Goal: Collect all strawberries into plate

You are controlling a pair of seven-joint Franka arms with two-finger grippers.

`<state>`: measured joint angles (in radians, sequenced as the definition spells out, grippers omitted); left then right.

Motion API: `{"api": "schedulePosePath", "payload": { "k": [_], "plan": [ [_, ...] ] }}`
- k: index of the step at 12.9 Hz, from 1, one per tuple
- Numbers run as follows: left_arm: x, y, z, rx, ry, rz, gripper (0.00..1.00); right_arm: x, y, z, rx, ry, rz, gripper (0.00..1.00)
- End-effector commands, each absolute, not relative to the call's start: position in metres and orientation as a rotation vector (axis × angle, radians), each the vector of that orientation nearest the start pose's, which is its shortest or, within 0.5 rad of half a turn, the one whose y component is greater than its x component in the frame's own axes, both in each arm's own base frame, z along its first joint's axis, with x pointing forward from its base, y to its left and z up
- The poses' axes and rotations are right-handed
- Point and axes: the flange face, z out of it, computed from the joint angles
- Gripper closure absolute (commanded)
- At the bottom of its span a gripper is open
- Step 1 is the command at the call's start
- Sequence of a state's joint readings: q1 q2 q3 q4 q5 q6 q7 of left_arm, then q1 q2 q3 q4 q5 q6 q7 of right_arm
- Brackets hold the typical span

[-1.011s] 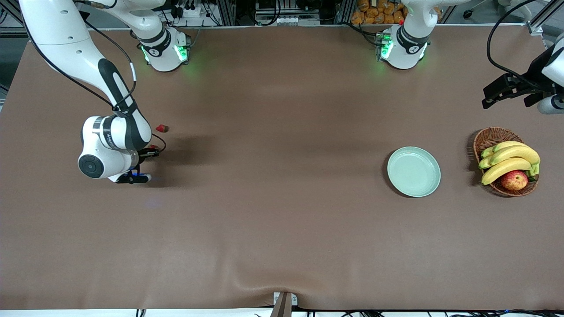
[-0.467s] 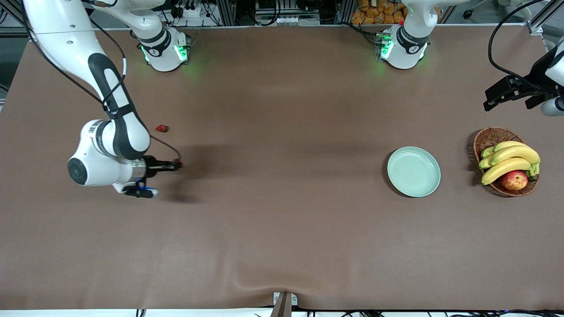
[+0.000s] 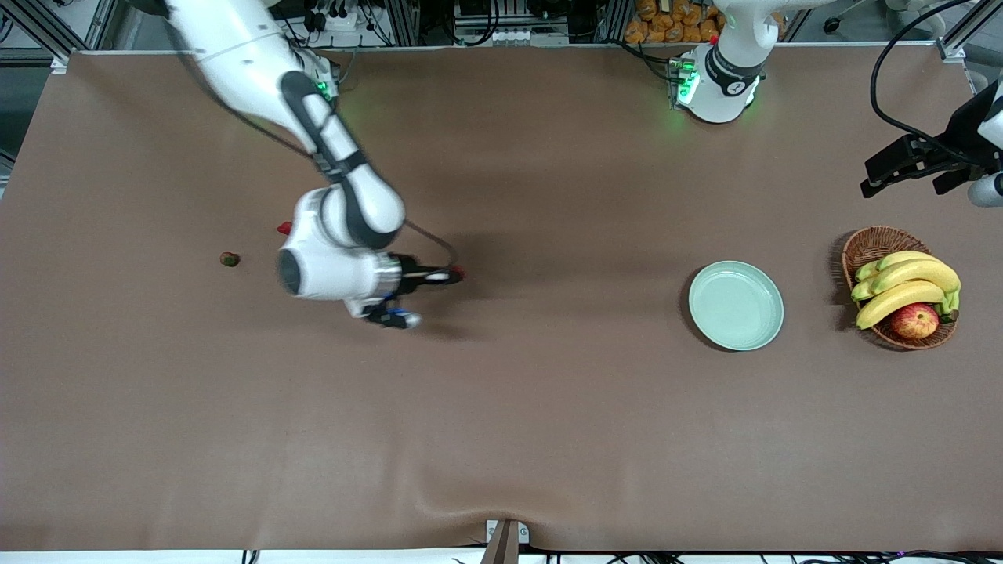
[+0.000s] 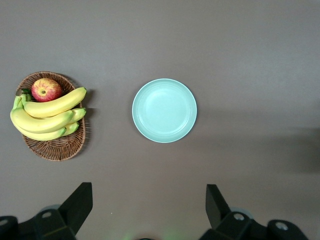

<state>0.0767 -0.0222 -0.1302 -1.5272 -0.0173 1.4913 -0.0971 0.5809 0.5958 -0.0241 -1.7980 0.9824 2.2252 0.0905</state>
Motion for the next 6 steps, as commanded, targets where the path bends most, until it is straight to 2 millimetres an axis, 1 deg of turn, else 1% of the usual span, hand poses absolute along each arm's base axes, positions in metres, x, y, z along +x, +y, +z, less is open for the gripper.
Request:
{"api": "schedulePosePath", "payload": {
  "k": [1,2,3,5,6],
  "plan": [
    [0.538,-0.033,0.651,-3.174,-0.044,0.028,0.0,0.534,0.435,0.201,-2.414,0.364,0.452,1.0],
    [0.538,-0.033,0.651,-3.173,-0.044,0.031,0.0,0.528,0.451,0.197,-2.412,0.386,0.413,1.0],
    [0.538,-0.034,0.65,-3.173,-0.044,0.033,0.0,0.525,0.463,0.191,-2.417,0.382,0.391,1.0],
    [0.538,-0.035,0.65,-3.174,-0.047,0.033,0.0,0.518,0.477,0.178,-2.43,0.359,0.396,1.0],
    [0.539,-0.035,0.65,-3.174,-0.047,0.031,0.0,0.516,0.482,0.173,-2.434,0.357,0.384,0.96]
  ]
}}
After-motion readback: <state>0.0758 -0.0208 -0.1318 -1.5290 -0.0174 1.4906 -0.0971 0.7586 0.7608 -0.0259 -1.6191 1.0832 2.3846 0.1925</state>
